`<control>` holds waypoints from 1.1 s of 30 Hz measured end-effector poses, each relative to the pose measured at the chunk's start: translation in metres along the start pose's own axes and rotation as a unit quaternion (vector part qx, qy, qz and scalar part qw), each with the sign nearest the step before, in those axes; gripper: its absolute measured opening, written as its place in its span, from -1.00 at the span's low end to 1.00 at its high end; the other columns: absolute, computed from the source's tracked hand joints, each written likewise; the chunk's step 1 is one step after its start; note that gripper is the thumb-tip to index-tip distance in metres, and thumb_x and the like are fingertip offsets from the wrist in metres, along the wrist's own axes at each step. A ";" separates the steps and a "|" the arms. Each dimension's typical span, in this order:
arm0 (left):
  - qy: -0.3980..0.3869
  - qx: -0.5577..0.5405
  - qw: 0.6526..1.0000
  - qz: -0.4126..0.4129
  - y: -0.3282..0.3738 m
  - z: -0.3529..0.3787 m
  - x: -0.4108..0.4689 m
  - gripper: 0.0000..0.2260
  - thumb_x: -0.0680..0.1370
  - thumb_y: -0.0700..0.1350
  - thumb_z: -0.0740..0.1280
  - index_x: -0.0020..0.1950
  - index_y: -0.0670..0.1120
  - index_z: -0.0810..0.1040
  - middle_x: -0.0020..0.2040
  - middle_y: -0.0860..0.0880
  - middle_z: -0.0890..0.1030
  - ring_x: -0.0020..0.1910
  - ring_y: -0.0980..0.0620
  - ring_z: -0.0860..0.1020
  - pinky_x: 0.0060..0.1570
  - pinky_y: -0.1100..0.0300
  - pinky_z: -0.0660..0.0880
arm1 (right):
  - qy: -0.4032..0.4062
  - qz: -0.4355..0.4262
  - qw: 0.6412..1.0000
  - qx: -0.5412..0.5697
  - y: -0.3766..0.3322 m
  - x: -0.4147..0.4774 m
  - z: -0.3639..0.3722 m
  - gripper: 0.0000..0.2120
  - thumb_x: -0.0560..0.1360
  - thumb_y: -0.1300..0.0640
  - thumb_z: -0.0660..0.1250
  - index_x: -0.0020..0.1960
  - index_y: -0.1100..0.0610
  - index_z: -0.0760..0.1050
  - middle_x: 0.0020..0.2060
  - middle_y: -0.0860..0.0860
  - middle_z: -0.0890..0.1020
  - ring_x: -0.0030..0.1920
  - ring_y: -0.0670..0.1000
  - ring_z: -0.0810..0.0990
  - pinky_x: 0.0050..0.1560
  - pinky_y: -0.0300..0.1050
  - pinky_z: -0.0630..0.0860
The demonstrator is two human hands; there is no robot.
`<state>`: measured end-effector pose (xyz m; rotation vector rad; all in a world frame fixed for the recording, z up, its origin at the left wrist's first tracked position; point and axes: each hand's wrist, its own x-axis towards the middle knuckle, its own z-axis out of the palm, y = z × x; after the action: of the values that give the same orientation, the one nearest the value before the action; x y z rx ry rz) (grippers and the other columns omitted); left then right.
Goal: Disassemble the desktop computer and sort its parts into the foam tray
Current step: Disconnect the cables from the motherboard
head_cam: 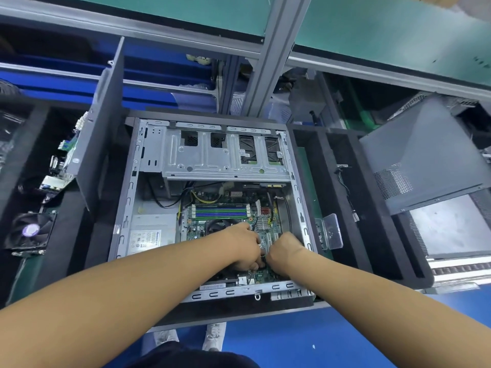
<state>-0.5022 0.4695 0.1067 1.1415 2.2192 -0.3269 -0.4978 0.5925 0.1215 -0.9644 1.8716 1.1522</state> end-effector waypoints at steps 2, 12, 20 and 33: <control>0.002 -0.006 1.000 0.001 -0.002 0.000 0.003 -0.63 0.68 0.14 0.07 0.40 0.10 0.49 0.51 0.02 0.35 0.50 0.07 0.19 0.38 -0.01 0.18 | 0.003 -0.014 0.999 -0.044 0.001 0.005 0.002 -0.73 0.68 0.08 0.09 0.29 0.09 0.47 0.21 0.00 0.57 0.21 0.09 0.54 -0.03 -0.01 0.39; 0.001 -0.024 1.000 0.004 -0.001 0.001 0.005 -0.61 0.68 0.14 0.05 0.33 0.03 0.54 0.31 -0.02 0.51 0.39 -0.01 0.31 0.34 -0.06 0.20 | 0.044 0.044 0.998 0.018 0.017 -0.001 -0.014 -0.94 0.63 0.16 0.23 0.06 0.10 0.46 -0.12 -0.06 0.55 -0.09 0.04 0.54 -0.19 -0.05 0.33; 0.045 -0.023 0.998 0.047 -0.005 0.004 -0.003 -0.66 0.67 0.08 0.09 0.27 0.02 0.57 0.13 -0.02 0.61 0.20 -0.05 0.49 0.33 -0.03 0.28 | 0.134 -0.052 0.988 0.060 0.039 -0.022 -0.025 -0.87 0.63 0.05 0.22 0.04 0.07 0.49 0.02 0.00 0.63 0.04 0.07 0.60 0.09 0.00 0.46; 0.233 -0.271 0.927 -0.115 -0.066 0.018 -0.017 -0.66 0.60 -0.08 0.22 0.38 0.00 0.43 0.37 -0.02 0.44 0.37 -0.04 0.35 0.36 -0.03 0.26 | 0.251 -0.075 0.905 0.336 0.043 -0.019 -0.040 -0.77 0.50 -0.19 0.36 -0.04 -0.05 0.62 -0.12 -0.08 0.59 0.00 0.03 0.55 0.00 -0.03 0.51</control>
<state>-0.5405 0.4101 0.0997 0.6989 2.6184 0.5002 -0.5341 0.5735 0.1677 -1.0165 2.3058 0.1057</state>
